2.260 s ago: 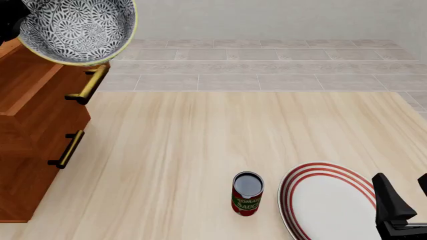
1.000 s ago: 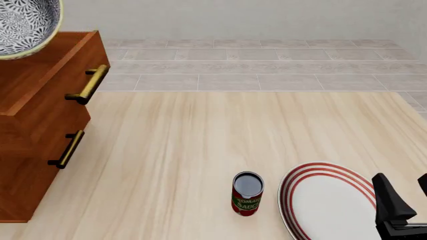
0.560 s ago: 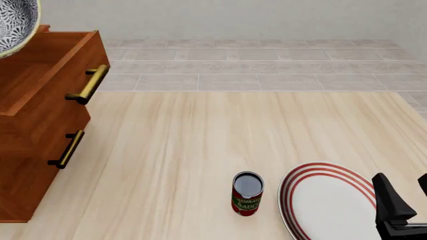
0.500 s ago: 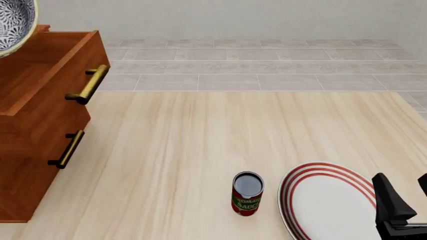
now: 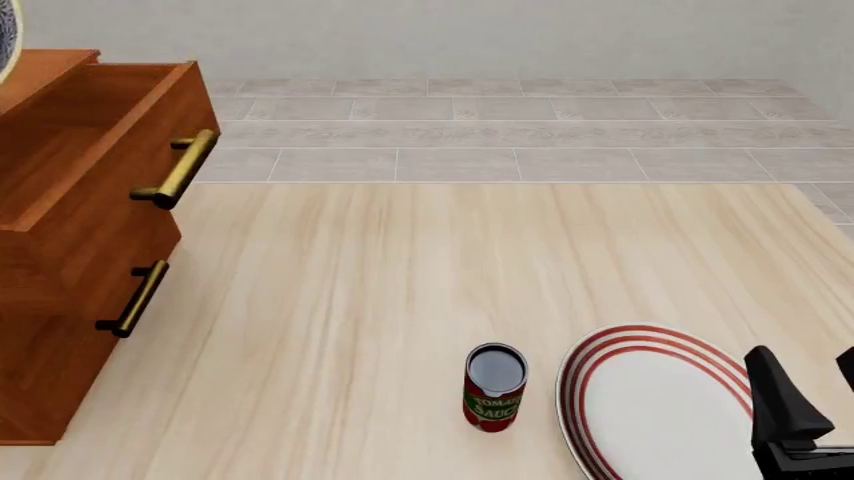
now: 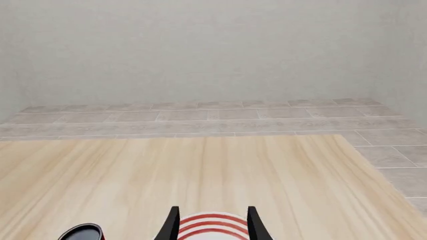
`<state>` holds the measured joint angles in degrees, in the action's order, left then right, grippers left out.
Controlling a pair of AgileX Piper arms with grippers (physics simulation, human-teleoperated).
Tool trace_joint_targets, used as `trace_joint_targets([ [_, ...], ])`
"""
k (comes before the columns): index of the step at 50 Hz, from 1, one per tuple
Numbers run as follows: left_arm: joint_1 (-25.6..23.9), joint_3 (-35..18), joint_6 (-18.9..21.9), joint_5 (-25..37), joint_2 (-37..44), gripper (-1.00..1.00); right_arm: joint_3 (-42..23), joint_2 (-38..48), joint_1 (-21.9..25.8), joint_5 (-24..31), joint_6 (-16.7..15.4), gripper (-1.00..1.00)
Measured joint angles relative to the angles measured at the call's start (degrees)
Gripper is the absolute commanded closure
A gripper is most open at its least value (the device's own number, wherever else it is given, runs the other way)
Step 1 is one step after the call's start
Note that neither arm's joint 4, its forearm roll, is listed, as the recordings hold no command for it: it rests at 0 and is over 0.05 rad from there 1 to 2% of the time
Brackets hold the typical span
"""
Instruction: Put the bowl on top of the cabinet.
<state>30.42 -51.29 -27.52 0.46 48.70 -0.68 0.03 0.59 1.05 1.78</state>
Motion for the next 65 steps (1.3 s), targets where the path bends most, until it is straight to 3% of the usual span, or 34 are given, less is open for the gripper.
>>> trace_joint_targets([
  [29, 7.23, 2.84, -3.54, -3.19, -0.64, 1.0, -0.07, 0.02, -0.05, 0.02, -0.03, -1.0],
  [65, 11.05, 5.14, -9.1, -7.34, 3.29, 1.0, 0.01, 0.01, -0.01, -0.01, -0.03, -1.0],
])
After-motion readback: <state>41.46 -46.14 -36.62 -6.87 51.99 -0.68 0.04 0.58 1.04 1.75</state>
